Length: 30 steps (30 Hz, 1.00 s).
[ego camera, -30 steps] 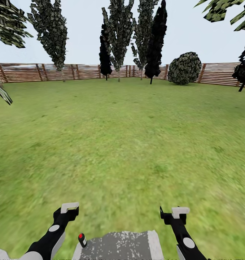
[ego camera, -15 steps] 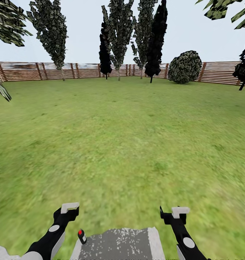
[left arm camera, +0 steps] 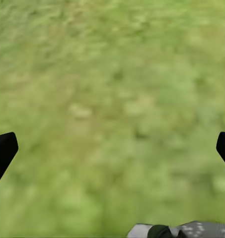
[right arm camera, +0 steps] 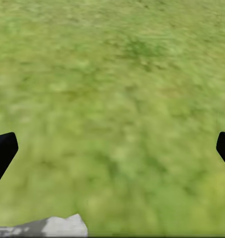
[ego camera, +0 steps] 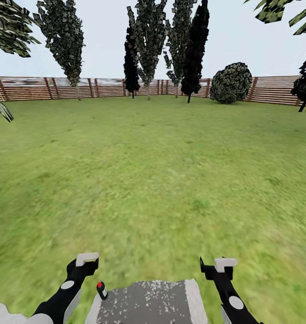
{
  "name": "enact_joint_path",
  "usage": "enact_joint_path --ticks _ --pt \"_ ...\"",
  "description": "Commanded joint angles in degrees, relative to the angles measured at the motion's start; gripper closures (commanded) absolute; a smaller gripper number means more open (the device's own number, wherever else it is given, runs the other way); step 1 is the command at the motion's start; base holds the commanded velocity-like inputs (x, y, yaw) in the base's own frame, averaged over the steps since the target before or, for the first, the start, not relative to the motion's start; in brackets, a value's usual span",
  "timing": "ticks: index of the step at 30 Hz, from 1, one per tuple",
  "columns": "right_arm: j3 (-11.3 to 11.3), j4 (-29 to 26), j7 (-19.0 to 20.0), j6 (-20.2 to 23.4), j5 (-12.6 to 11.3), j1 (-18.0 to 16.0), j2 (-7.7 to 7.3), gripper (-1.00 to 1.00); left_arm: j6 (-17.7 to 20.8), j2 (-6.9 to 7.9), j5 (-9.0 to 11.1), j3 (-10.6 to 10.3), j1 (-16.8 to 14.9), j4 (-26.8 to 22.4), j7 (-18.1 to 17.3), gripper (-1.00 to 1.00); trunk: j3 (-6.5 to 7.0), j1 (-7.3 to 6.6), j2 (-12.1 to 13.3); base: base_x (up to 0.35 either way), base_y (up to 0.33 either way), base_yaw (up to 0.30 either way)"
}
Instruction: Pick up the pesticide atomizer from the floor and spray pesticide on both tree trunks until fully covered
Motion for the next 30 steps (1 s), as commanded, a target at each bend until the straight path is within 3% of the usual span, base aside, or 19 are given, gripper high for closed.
enact_joint_path --ticks 1,9,21,30 --pt "0.04 0.06 0.01 -0.02 0.01 -0.01 0.03 -1.00 -0.09 0.02 0.03 0.00 0.00 0.02 0.00 -1.00 -0.23 0.03 -0.03 0.000 0.000 0.000" --pt "0.04 0.03 -0.01 -0.23 -0.02 0.06 0.07 -1.00 -3.56 0.06 0.20 0.00 0.08 0.16 0.00 -1.00 -2.00 0.24 -0.14 0.000 0.000 0.000" --pt "0.01 -0.01 -0.11 -0.18 -0.03 0.07 0.08 -1.00 -3.88 0.06 0.21 0.02 0.08 0.36 0.00 -1.00 -5.49 0.55 -0.30 0.000 0.000 0.000" --pt "0.01 -0.04 -0.14 -0.18 -0.03 0.07 0.08 -1.00 -4.21 -0.03 0.05 0.01 0.01 3.73 0.00 -1.00 -8.31 0.78 -0.42 0.000 0.000 0.000"
